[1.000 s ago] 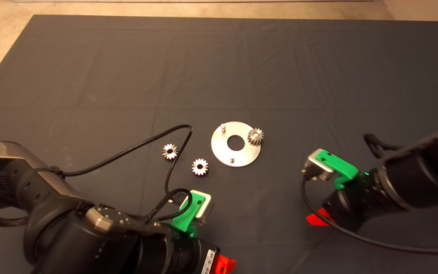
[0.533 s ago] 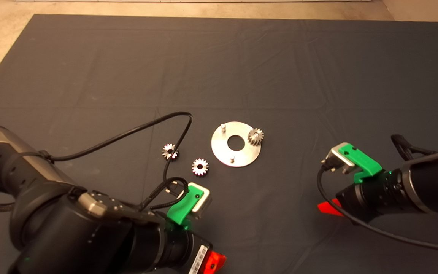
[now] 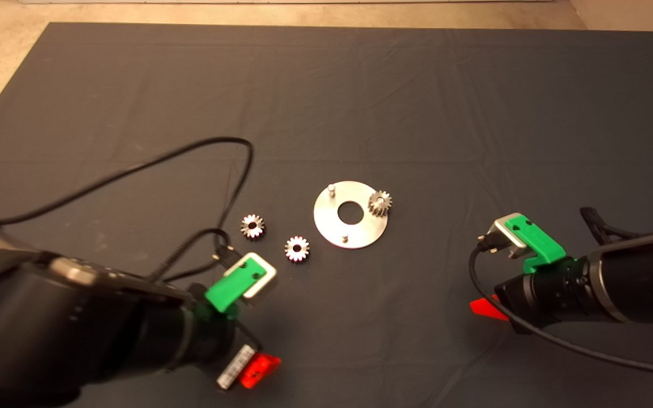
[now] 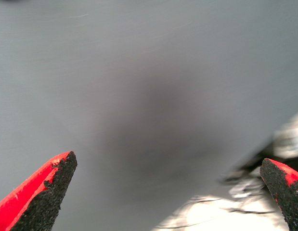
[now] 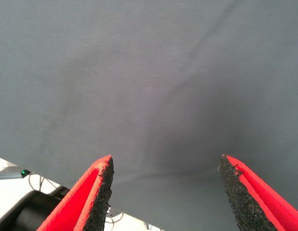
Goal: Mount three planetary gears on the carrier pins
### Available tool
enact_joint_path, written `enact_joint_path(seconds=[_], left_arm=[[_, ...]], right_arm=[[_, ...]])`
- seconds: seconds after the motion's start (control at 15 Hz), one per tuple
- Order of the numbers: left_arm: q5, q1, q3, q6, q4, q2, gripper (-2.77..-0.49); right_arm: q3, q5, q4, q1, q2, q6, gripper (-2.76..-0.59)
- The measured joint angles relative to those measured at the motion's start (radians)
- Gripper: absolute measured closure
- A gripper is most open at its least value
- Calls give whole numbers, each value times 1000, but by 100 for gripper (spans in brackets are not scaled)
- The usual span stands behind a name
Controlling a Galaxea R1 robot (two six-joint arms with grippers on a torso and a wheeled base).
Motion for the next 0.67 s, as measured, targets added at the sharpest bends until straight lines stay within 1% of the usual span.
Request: enact_joint_path(seconds=[0.07,0.13,0.2,0.27,0.33,0.47,0.6,0.67], left_arm=[[-1,-1,-7,74,0,-36,-276],[-3,-2,-25,140,4,-64,-276],[-3,-2,-52,191,6,-89,-276],[-1,-2,-82,228,11,-108,-276],[1,-3,-105,249,16,-114,-276],[-3,-4,-137,262,17,-110,-276],[-9,-7,-185,291,18,-103,-276],[-34,-7,-214,305,17,-99,-276]], right_arm=[[0,1,-15,-11,29,20,-161],[0,7,-21,-15,51,32,-161],[0,8,-26,-16,62,42,-161],[0,7,-30,-19,68,49,-161],[1,6,-31,-23,73,55,-161],[4,6,-32,-25,80,69,-161],[6,5,-32,-25,84,74,-161],[6,4,-32,-25,84,75,-161]])
